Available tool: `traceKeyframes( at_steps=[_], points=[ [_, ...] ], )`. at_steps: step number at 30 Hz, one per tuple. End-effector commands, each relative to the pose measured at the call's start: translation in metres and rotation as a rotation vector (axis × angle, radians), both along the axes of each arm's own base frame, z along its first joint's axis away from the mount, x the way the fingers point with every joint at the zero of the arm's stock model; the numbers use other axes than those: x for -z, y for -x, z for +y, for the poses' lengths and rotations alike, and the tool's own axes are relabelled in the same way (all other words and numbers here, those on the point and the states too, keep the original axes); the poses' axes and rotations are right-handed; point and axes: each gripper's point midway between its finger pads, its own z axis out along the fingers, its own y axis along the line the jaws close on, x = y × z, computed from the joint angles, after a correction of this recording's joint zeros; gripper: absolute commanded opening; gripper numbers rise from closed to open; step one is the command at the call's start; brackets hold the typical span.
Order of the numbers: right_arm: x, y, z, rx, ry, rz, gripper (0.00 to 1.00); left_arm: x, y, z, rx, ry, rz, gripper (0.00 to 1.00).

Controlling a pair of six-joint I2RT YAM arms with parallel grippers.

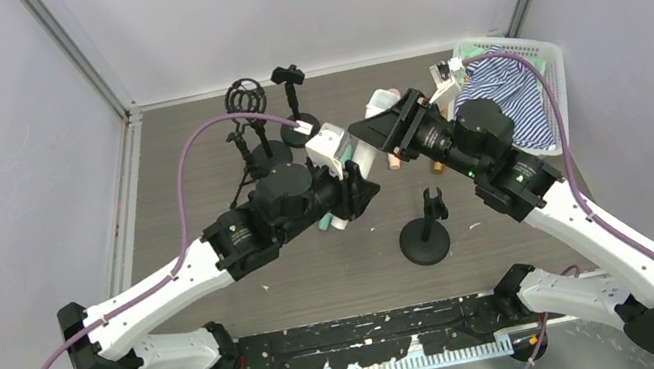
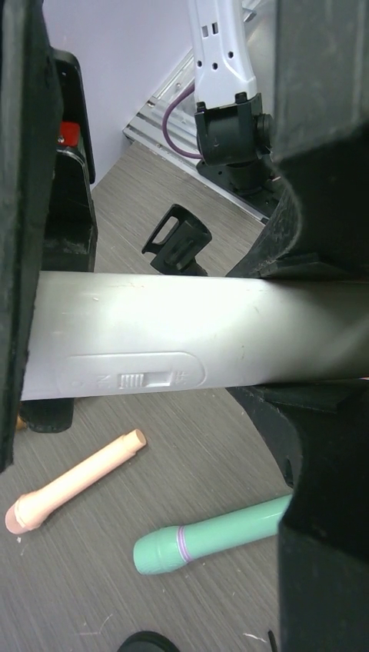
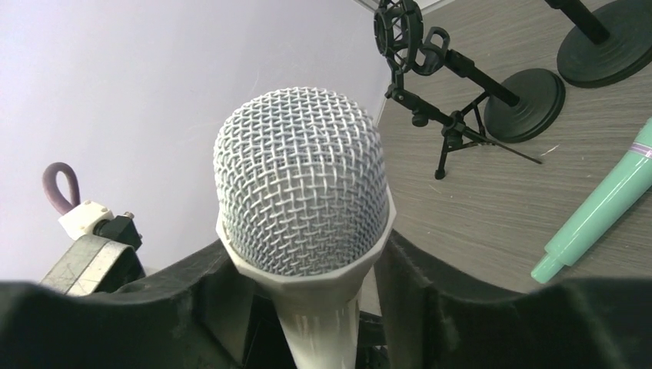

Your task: Attach the microphones to the stand

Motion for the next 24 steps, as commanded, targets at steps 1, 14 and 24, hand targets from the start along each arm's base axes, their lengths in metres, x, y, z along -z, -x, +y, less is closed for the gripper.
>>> traceKeyframes(
  at_steps=[1, 14, 24],
  points=[
    [-0.017, -0.001, 0.003, -0.007, -0.035, -0.045, 0.53, -0.012, 0.003, -0.004, 0.03, 0.032, -0.032, 0.01],
    [-0.019, -0.003, -0.114, 0.491, 0.201, -0.088, 0.01, 0.006, 0.023, -0.018, 0.178, 0.029, -0.036, 0.84],
    [-0.049, 0.037, -0.205, 0.775, 0.25, -0.148, 0.01, 0.056, 0.05, -0.056, 0.439, 0.132, -0.219, 0.98]
  ],
)
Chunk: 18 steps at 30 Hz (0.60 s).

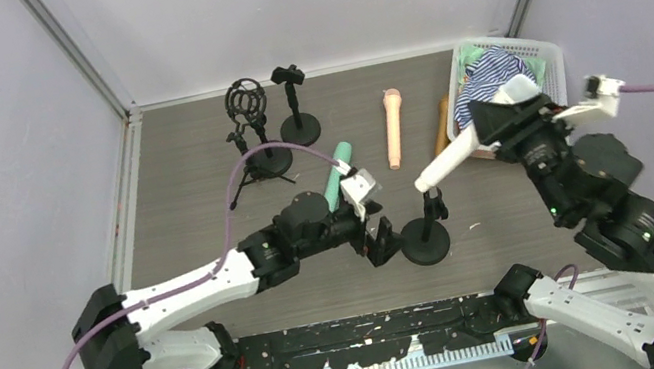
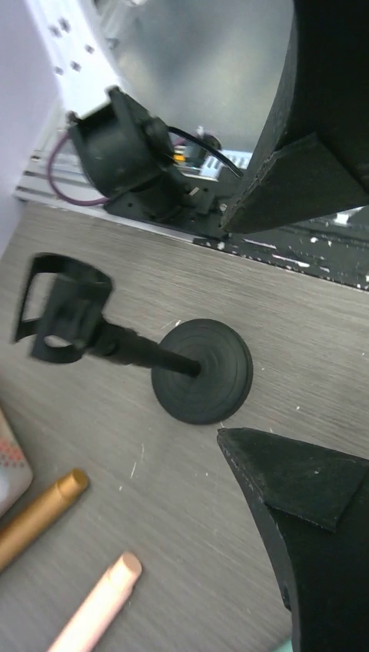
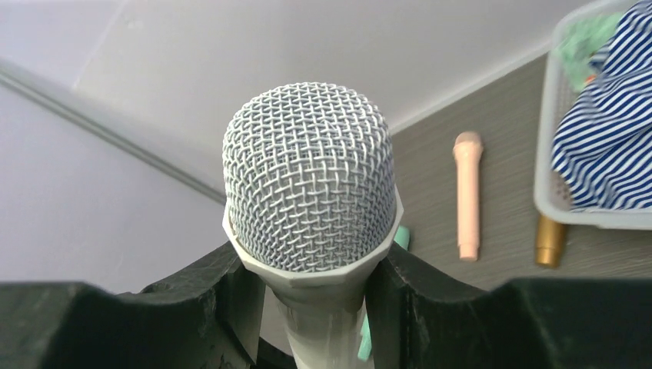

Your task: Attach the microphones to the stand

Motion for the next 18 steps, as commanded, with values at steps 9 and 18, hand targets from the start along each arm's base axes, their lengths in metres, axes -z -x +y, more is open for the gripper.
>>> traceKeyframes(
  at_steps=[9, 18],
  points=[
    [-0.018, 0.029, -0.062, 0.186, 0.078, -0.024, 0.01, 0.002, 0.007, -0.048, 0.185, 0.302, -0.423, 0.99],
    [-0.023, 0.041, -0.067, 0.161, 0.091, -0.02, 0.01, 0.014, -0.024, -0.083, 0.089, 0.438, -0.441, 0.99]
  ],
)
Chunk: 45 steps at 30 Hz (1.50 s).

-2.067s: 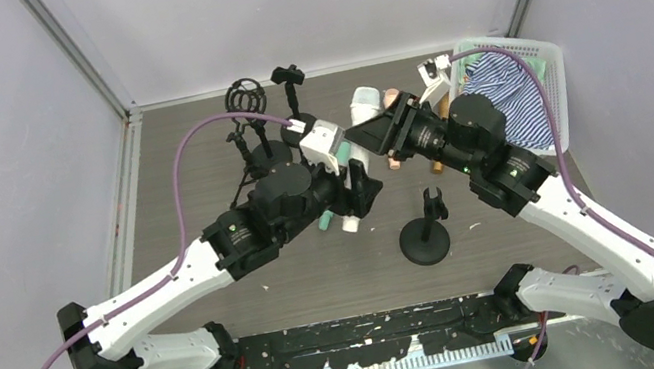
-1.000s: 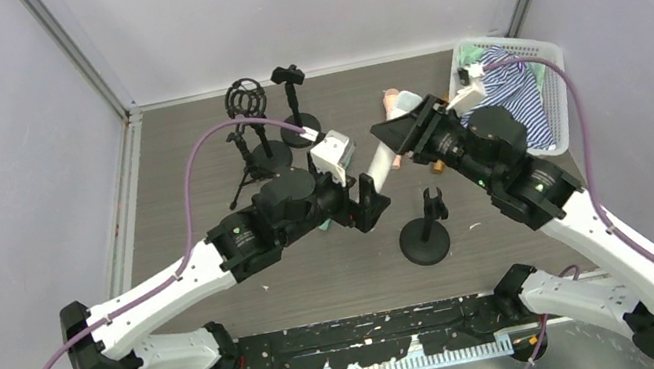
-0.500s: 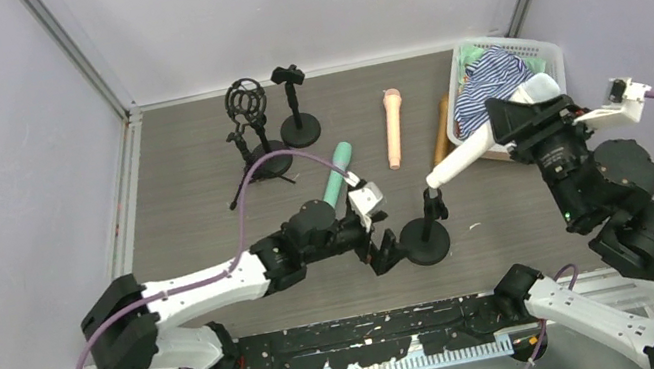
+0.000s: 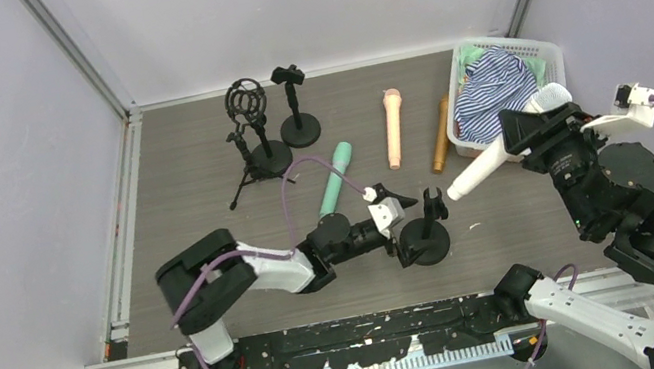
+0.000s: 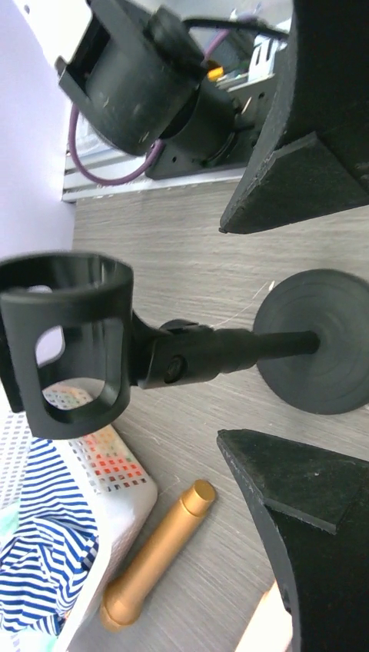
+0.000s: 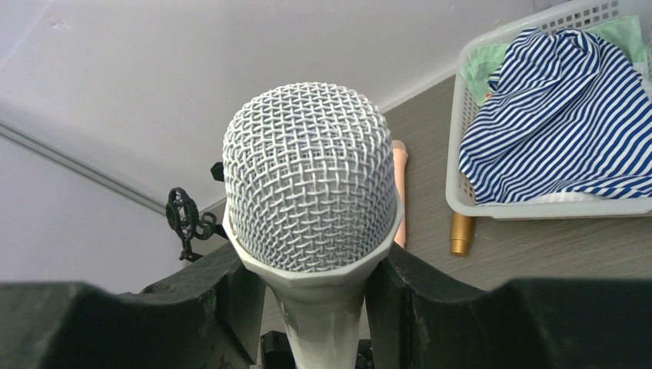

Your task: Attach the microphones to the stand

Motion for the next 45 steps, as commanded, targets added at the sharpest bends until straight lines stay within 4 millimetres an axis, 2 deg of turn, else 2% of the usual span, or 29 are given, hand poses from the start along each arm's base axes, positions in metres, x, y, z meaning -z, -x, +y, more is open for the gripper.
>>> traceKeyframes(
  at_steps=[1, 9, 16, 26, 31, 34, 36, 39, 45],
  points=[
    [-0.021, 0.012, -0.011, 0.006, -0.013, -0.046, 0.01, -0.055, -0.017, -0.016, -0.039, 0.252, -0.085, 0.99],
    [-0.025, 0.017, -0.016, 0.003, 0.027, -0.044, 0.01, -0.051, -0.036, -0.029, -0.021, 0.277, -0.067, 0.96],
    [-0.023, 0.015, -0.016, 0.011, 0.05, -0.038, 0.01, -0.056, -0.036, -0.029, 0.133, 0.285, -0.042, 0.7],
    [-0.02, 0.01, -0.009, -0.005, 0.059, -0.024, 0.01, -0.054, -0.025, -0.034, 0.222, 0.277, -0.02, 0.54],
    [-0.018, 0.01, -0.01, 0.0, 0.062, -0.019, 0.01, -0.061, -0.023, -0.033, 0.244, 0.285, -0.015, 0.38],
    [-0.017, 0.01, -0.01, -0.001, 0.063, -0.018, 0.01, -0.064, -0.024, -0.031, 0.246, 0.284, -0.002, 0.1],
    [-0.016, 0.009, -0.009, -0.003, 0.063, -0.017, 0.01, -0.065, -0.026, -0.03, 0.238, 0.282, 0.005, 0.01],
    [-0.014, 0.007, -0.01, 0.003, 0.073, -0.012, 0.01, -0.067, -0.032, -0.027, 0.195, 0.279, 0.016, 0.0],
    [-0.009, 0.004, -0.007, -0.001, 0.103, -0.009, 0.01, -0.067, -0.066, -0.008, -0.042, 0.232, 0.033, 0.0]
  ],
)
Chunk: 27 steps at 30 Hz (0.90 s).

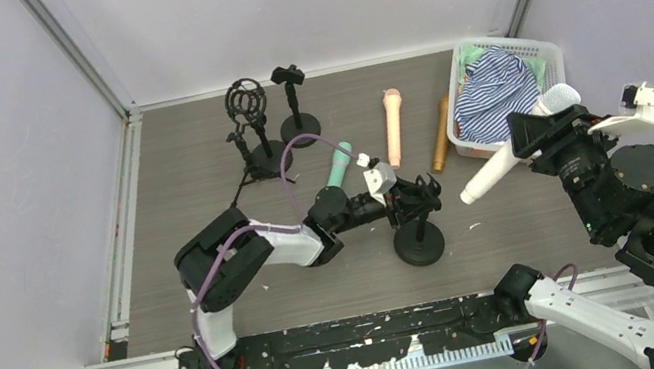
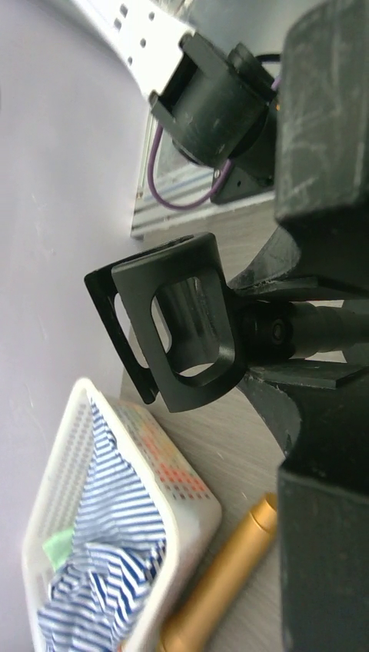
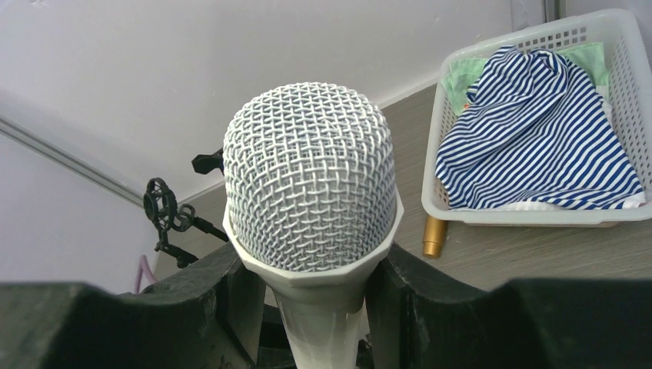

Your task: Attach the microphones to the stand

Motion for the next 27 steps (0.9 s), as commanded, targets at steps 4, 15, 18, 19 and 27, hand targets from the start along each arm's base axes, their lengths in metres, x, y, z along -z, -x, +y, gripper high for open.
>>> traceKeyframes(
  at_steps=[4, 15, 18, 19, 27],
  points=[
    [-0.005, -0.013, 0.015, -0.038, 0.018, -0.054, 0.01, -0.039, -0.052, 0.041, -0.373, 0.014, -0.024, 0.0],
    [-0.011, -0.033, 0.052, -0.164, 0.071, -0.165, 0.01, -0.032, -0.077, 0.082, -0.655, 0.016, 0.06, 0.0],
    [-0.013, -0.038, 0.07, -0.23, 0.058, -0.241, 0.01, -0.025, -0.077, 0.085, -0.675, 0.038, 0.11, 0.0],
    [-0.013, -0.04, 0.075, -0.242, 0.055, -0.255, 0.01, -0.023, -0.078, 0.086, -0.679, 0.041, 0.128, 0.0],
    [-0.014, -0.054, 0.099, -0.302, 0.054, -0.325, 0.01, -0.016, -0.079, 0.084, -0.685, 0.068, 0.253, 0.0]
  ],
)
